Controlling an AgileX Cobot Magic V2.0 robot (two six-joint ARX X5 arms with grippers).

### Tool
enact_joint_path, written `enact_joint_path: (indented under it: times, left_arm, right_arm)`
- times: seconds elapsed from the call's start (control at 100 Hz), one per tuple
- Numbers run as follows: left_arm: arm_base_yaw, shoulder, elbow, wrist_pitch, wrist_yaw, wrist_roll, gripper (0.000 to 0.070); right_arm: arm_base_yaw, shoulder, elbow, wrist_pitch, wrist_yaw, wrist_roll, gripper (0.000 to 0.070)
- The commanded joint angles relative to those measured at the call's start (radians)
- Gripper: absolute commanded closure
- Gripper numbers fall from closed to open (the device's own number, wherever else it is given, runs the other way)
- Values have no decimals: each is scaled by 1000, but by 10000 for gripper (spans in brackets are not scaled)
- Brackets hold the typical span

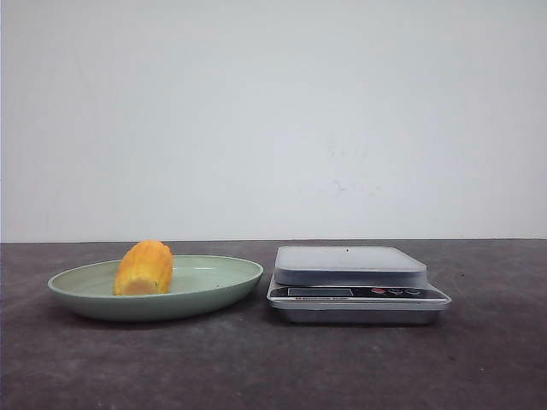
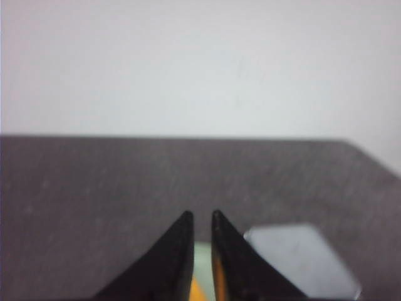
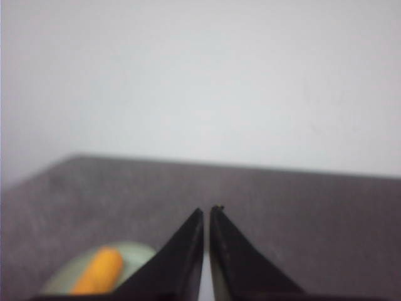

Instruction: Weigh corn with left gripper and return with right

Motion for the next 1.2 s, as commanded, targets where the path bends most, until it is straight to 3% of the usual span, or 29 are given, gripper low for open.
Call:
enact_joint_path:
  times: [0.0,0.56,0.72,0.85,1.06,1.19]
  left_arm:
    - [-6,4,14,-20,0,2,681]
    - [-4,-7,14,-56,-2,4,681]
    - [78,-60,2,-48,7,58,681]
    - [235,-119,-85,-19,117,54,681]
    - [467,-290,-402,223,305,39,681]
    - [554,-396,-587,335,343,-18,681]
  right_arm:
    - [6,3,5,-3,0,-11,689]
    - [6,5,5,21,0,-11,689]
    - [6,5,5,21,0,-11,689]
    - [6,5,5,21,0,-11,689]
    - [6,5,5,21,0,-11,689]
    - [6,5,5,21,0,-11,689]
